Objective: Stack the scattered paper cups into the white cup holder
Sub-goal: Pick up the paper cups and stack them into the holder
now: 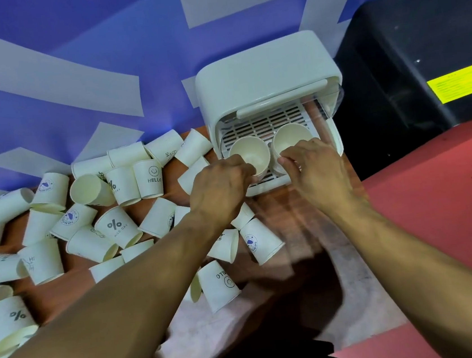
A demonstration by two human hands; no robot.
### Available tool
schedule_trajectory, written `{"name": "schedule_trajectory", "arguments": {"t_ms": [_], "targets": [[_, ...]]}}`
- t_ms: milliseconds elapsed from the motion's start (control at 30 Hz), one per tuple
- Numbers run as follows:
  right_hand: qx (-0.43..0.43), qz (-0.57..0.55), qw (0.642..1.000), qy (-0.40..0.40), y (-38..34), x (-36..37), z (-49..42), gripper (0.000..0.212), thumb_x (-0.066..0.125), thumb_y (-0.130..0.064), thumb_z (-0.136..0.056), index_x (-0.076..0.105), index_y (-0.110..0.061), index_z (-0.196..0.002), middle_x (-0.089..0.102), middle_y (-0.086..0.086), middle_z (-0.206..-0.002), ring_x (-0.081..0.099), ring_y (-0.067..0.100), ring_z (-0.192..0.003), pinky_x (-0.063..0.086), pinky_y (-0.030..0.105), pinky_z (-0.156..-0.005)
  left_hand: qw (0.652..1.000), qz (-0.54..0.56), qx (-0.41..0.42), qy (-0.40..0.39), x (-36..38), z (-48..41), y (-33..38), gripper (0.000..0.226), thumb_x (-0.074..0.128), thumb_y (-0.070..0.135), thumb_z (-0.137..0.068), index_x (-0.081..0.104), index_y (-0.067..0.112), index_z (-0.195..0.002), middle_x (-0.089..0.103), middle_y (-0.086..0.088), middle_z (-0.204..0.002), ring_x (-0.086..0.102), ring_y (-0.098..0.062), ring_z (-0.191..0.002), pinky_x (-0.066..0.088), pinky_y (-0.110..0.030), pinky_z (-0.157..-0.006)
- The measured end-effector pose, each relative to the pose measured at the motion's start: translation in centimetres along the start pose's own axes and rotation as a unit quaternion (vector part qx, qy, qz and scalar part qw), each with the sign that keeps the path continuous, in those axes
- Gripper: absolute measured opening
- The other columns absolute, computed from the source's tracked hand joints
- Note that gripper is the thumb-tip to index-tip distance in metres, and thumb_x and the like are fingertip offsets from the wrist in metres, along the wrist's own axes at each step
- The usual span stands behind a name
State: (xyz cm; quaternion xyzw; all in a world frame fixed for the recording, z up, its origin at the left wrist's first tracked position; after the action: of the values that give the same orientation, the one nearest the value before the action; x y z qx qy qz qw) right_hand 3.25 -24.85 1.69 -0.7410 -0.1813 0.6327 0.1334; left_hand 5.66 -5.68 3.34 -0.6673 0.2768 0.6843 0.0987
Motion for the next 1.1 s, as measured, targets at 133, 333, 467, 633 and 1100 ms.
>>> {"name": "schedule_trajectory", "arguments": {"t_ms": [133,333,467,633,1100], "targets": [[0.005,-0.004,1.000,-0.009,0.1,0.2,-0.5,0.025,0.051,-0.031,-0.093,0.071,-0.015,-0.089,0.065,0.003,-0.078,0.057,0.030,-0.076,0.048,0.044,-0.070,0.999,0.019,-0.012,-0.025,0.2,-0.7,0.0,0.024,0.055,0.033,-0.098,0.072,0.019,-0.106,0.066,-0.002,-0.107,0.063,-0.029,-0.095,0.053,-0.042,-0.073],[0.002,0.014,0.999,-0.037,0.0,0.2,-1.4,0.031,0.046,-0.034,-0.093,0.070,-0.015,-0.089,0.064,0.003,-0.078,0.056,0.029,-0.076,0.047,0.045,-0.073,0.999,0.022,-0.021,-0.035,0.6,-1.3,-0.4,0.023,0.054,0.030,-0.099,0.072,0.018,-0.106,0.066,-0.002,-0.107,0.062,-0.028,-0.097,0.050,-0.039,-0.076],[0.000,0.008,1.000,-0.023,-0.2,0.2,-1.5,0.023,0.053,-0.028,-0.093,0.071,-0.015,-0.089,0.065,0.003,-0.079,0.056,0.029,-0.077,0.047,0.043,-0.071,0.997,0.056,-0.037,-0.029,0.6,-1.3,-0.3,0.028,0.052,0.032,-0.099,0.073,0.014,-0.103,0.067,-0.005,-0.106,0.062,-0.029,-0.097,0.050,-0.040,-0.078],[0.001,-0.015,1.000,0.005,-0.1,0.9,-1.3,0.020,0.057,-0.025,-0.093,0.071,-0.013,-0.088,0.065,0.003,-0.078,0.056,0.029,-0.075,0.048,0.042,-0.067,0.999,0.045,-0.013,-0.018,1.4,-0.8,0.1,0.027,0.049,0.031,-0.101,0.072,0.015,-0.102,0.066,-0.006,-0.104,0.058,-0.027,-0.091,0.039,-0.031,-0.070],[0.021,-0.115,0.983,0.141,-2.8,-1.1,1.6,0.011,0.067,-0.018,-0.086,0.069,-0.012,-0.094,0.064,0.002,-0.092,0.060,0.020,-0.086,0.050,0.031,-0.072,0.993,0.095,-0.019,0.069,1.0,2.6,-0.5,0.042,0.067,0.027,-0.091,0.056,0.017,-0.130,0.053,-0.005,-0.130,0.057,-0.026,-0.103,0.050,-0.034,-0.080]]}}
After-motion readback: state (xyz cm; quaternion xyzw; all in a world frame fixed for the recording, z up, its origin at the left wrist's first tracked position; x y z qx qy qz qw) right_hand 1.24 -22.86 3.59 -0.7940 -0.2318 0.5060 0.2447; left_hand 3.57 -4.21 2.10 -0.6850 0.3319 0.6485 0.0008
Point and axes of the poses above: each hand's wrist, its own z-axis away from the middle knuckle, its own x-axis out of the palm, y = z × x, the point moved 1 cm from there along -z, towards the middle knuckle
